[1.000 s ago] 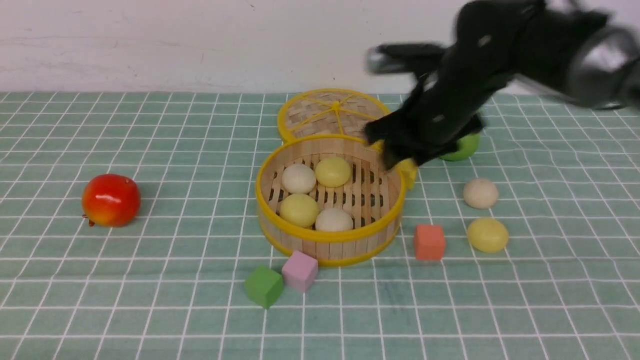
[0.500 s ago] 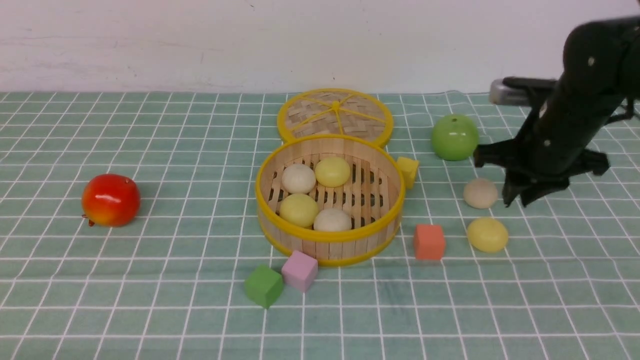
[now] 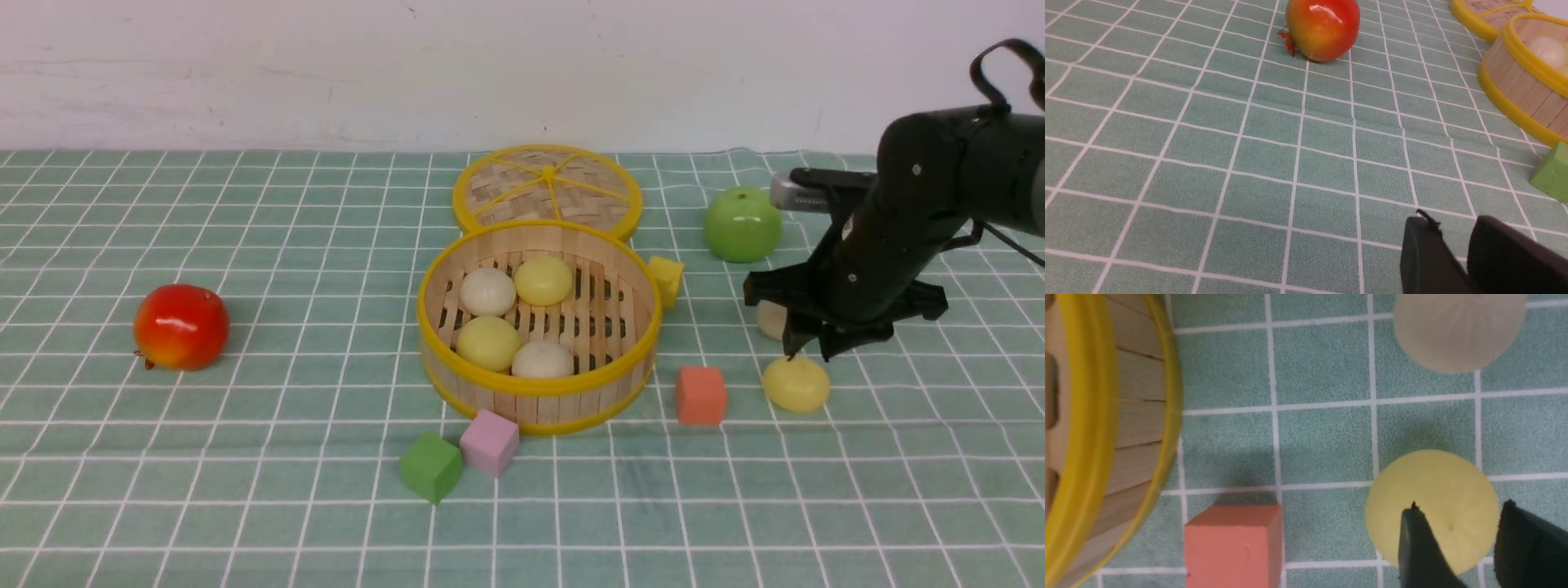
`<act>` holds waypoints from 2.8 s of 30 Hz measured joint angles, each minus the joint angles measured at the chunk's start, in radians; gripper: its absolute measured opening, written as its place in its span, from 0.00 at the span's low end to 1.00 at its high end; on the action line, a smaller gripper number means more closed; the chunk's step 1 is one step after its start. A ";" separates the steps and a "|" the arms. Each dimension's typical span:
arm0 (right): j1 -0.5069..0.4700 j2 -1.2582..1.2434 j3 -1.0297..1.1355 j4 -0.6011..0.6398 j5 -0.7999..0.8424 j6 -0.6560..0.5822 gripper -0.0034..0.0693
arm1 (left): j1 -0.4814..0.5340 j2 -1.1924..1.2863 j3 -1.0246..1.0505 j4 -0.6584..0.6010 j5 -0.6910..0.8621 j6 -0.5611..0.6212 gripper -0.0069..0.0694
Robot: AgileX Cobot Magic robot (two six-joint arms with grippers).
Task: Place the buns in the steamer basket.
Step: Use the right arm to grab a steamed stuffed bun, then use the right arm to put the steamed stuffed bun into the steamer, then use the right arm to grab a steamed stuffed bun
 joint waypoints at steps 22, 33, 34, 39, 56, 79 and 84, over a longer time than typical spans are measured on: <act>0.000 0.059 0.000 -0.012 -0.016 0.000 0.04 | 0.000 0.000 0.000 0.000 0.000 0.000 0.32; 0.017 -0.026 -0.115 0.187 0.004 -0.169 0.04 | 0.000 0.000 0.000 0.000 0.000 0.000 0.33; 0.029 -0.033 -0.139 0.235 -0.004 -0.204 0.04 | 0.000 0.000 0.000 0.000 0.000 0.000 0.33; 0.103 -0.031 -0.195 0.358 -0.051 -0.323 0.04 | 0.000 0.000 0.000 0.000 0.000 0.000 0.34; 0.190 0.153 -0.200 0.390 -0.102 -0.383 0.12 | 0.000 0.000 0.000 0.000 0.000 0.000 0.36; -0.015 0.038 -0.278 0.102 0.041 -0.299 0.60 | 0.000 0.000 0.000 0.001 0.000 0.000 0.39; -0.079 0.117 -0.278 0.120 0.019 -0.273 0.59 | 0.000 0.000 0.000 0.001 0.000 0.000 0.39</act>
